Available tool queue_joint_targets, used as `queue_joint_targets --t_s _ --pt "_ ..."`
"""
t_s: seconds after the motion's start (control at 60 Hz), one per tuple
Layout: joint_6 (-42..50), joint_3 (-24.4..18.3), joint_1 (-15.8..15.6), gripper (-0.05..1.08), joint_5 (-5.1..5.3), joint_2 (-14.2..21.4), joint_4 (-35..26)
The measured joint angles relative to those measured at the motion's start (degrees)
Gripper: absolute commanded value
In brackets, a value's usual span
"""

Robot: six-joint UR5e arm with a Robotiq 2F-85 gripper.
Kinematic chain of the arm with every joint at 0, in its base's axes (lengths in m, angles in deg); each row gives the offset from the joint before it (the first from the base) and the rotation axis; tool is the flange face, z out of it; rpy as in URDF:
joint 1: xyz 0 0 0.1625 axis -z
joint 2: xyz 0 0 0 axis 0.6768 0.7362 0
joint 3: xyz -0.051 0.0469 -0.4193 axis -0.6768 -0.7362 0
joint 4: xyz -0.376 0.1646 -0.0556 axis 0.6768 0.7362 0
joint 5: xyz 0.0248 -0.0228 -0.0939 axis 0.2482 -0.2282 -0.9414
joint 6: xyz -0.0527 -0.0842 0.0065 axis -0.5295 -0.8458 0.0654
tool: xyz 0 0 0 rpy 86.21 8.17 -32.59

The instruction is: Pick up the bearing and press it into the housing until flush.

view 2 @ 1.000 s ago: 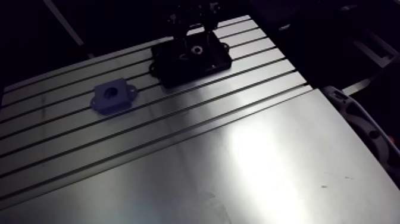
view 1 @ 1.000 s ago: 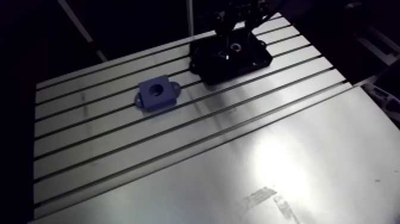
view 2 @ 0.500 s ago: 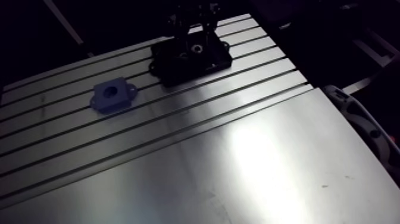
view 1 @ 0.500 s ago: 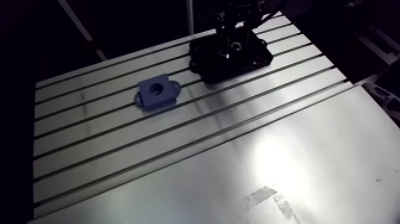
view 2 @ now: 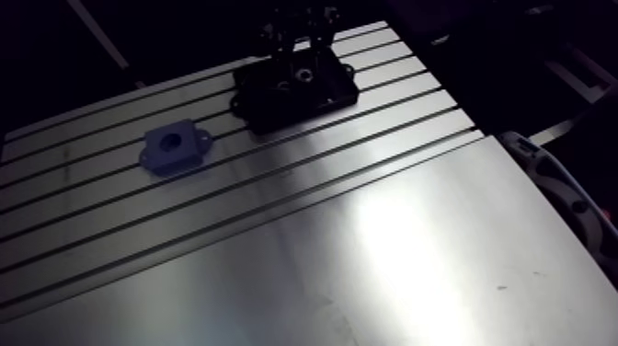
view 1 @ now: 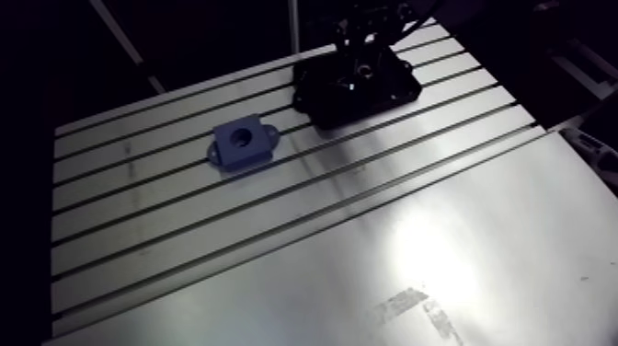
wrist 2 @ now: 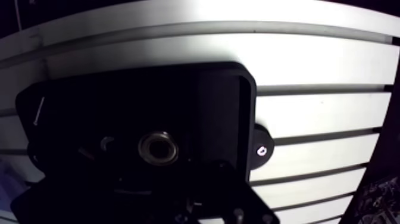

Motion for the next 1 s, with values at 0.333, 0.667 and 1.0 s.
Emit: queue_joint_targets --t_s 0.333,0.667,1.0 --pt "-0.1 0.0 0.0 0.49 -0.04 0.0 0.0" --pt "-0.1 0.1 0.1 0.52 -0.08 0.0 0.0" --pt "-0.2 0.2 0.1 0.56 -0.09 0.0 0.0"
